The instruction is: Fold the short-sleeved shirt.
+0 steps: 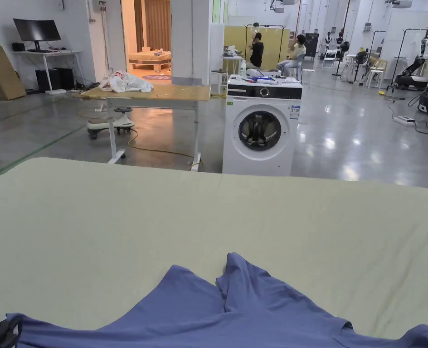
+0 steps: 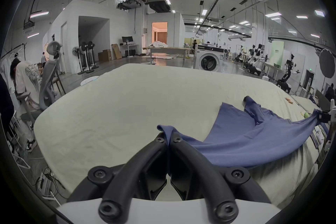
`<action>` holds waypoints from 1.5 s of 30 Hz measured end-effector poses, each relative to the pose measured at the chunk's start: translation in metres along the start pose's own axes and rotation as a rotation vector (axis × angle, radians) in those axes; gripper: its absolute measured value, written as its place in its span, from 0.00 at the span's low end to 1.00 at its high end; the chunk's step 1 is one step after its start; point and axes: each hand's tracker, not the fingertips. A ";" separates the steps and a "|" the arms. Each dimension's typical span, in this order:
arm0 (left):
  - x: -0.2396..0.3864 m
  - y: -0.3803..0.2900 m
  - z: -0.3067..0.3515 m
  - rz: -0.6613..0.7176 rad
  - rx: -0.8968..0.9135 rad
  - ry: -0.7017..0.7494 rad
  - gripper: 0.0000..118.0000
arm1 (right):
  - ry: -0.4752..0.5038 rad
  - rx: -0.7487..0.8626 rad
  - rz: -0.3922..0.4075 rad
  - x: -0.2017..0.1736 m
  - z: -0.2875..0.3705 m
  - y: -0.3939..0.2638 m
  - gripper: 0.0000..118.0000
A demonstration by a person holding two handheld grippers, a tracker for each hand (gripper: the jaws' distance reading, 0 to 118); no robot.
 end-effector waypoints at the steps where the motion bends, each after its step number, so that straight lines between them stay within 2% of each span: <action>1: -0.001 -0.007 0.003 0.004 -0.012 0.006 0.00 | 0.000 -0.007 -0.001 -0.002 0.007 -0.006 0.06; 9: -0.014 -0.057 -0.010 -0.005 -0.216 0.034 0.00 | 0.002 -0.142 -0.027 -0.011 0.001 -0.057 0.07; 13: -0.010 -0.062 -0.013 0.016 -0.224 0.047 0.00 | 0.020 -0.190 -0.080 -0.013 -0.006 -0.077 0.08; 14: -0.011 -0.064 -0.015 0.022 -0.230 0.051 0.01 | 0.016 -0.192 -0.079 -0.014 -0.006 -0.080 0.13; 16: -0.009 -0.063 -0.016 0.015 -0.229 0.070 0.09 | -0.005 -0.196 -0.068 -0.017 -0.003 -0.083 0.34; 18: -0.003 -0.063 -0.014 0.010 -0.206 0.102 0.22 | 0.012 -0.147 -0.107 -0.017 0.003 -0.081 0.60; 19: 0.000 -0.061 -0.014 0.005 -0.199 0.105 0.27 | 0.022 -0.127 -0.117 -0.019 0.005 -0.078 0.66; 22: 0.015 -0.056 -0.012 -0.002 -0.157 0.107 0.47 | 0.031 -0.036 -0.096 -0.035 0.013 -0.063 0.66; 25: 0.036 -0.041 -0.008 -0.010 -0.071 0.068 0.50 | 0.031 0.069 -0.046 -0.060 0.017 -0.046 0.66; 27: 0.055 -0.033 -0.003 -0.033 -0.002 0.024 0.48 | 0.057 0.132 -0.039 -0.079 0.019 -0.033 0.62; 29: 0.073 -0.022 0.002 -0.058 0.072 -0.003 0.43 | 0.091 0.194 -0.056 -0.096 0.020 -0.022 0.51; 32: 0.092 -0.015 0.002 -0.102 0.170 -0.035 0.07 | 0.088 0.267 -0.057 -0.124 0.027 -0.008 0.14; 33: 0.098 -0.013 0.002 -0.112 0.192 -0.035 0.00 | 0.094 0.289 -0.052 -0.132 0.027 -0.004 0.06; 39: 0.115 -0.005 0.012 -0.151 0.266 -0.068 0.00 | 0.116 0.338 -0.069 -0.161 0.038 0.010 0.01; 45: 0.085 -0.003 0.021 -0.152 0.171 -0.007 0.00 | 0.145 0.330 -0.092 -0.171 0.035 0.016 0.00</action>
